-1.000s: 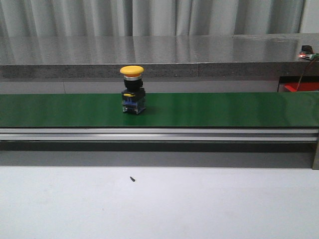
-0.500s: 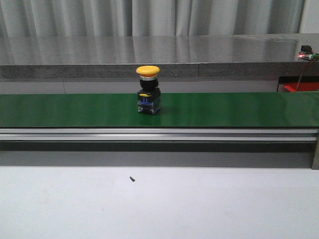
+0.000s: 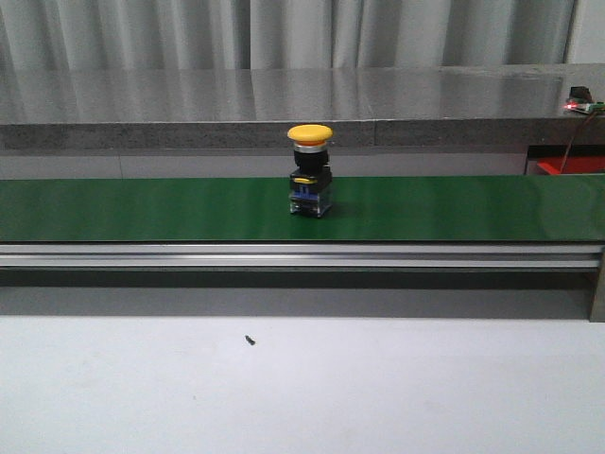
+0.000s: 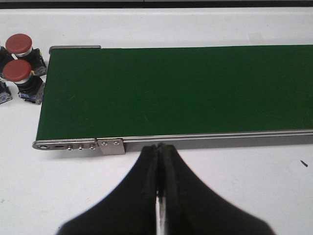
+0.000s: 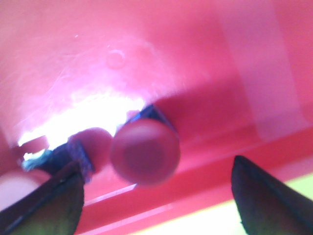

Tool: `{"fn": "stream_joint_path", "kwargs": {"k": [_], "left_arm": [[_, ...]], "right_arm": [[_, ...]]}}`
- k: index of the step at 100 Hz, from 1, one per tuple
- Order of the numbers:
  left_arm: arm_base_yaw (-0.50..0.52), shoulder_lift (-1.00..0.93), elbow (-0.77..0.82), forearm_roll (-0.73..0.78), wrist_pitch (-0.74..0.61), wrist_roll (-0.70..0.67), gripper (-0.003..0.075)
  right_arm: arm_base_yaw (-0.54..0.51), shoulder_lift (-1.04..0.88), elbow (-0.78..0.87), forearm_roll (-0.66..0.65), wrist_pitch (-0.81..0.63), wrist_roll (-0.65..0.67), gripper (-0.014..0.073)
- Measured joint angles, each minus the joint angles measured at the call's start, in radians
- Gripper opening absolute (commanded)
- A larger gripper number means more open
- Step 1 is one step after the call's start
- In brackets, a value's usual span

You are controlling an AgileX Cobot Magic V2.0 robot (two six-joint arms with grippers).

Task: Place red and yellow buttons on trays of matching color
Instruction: 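Carry the red button with the right gripper into the red tray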

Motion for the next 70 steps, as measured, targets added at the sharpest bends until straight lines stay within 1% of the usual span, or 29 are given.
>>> {"fn": "stream_joint_path", "kwargs": {"k": [20,32,56,70], "left_arm": [[0.0,0.0,0.0,0.0,0.0,0.0,-0.002],[0.0,0.0,0.0,0.0,0.0,0.0,-0.002],[0.0,0.0,0.0,0.0,0.0,0.0,-0.002],[0.0,0.0,0.0,0.0,0.0,0.0,-0.002]], "right_arm": [[0.016,-0.093,0.023,-0.002,0.023,0.0,0.0605],[0.049,-0.157,0.059,-0.002,0.023,0.0,0.0605],[0.154,-0.282,0.18,-0.001,-0.022,0.0,0.0605],[0.221,-0.332,0.206,0.001,-0.027,0.0,0.0605]]}}
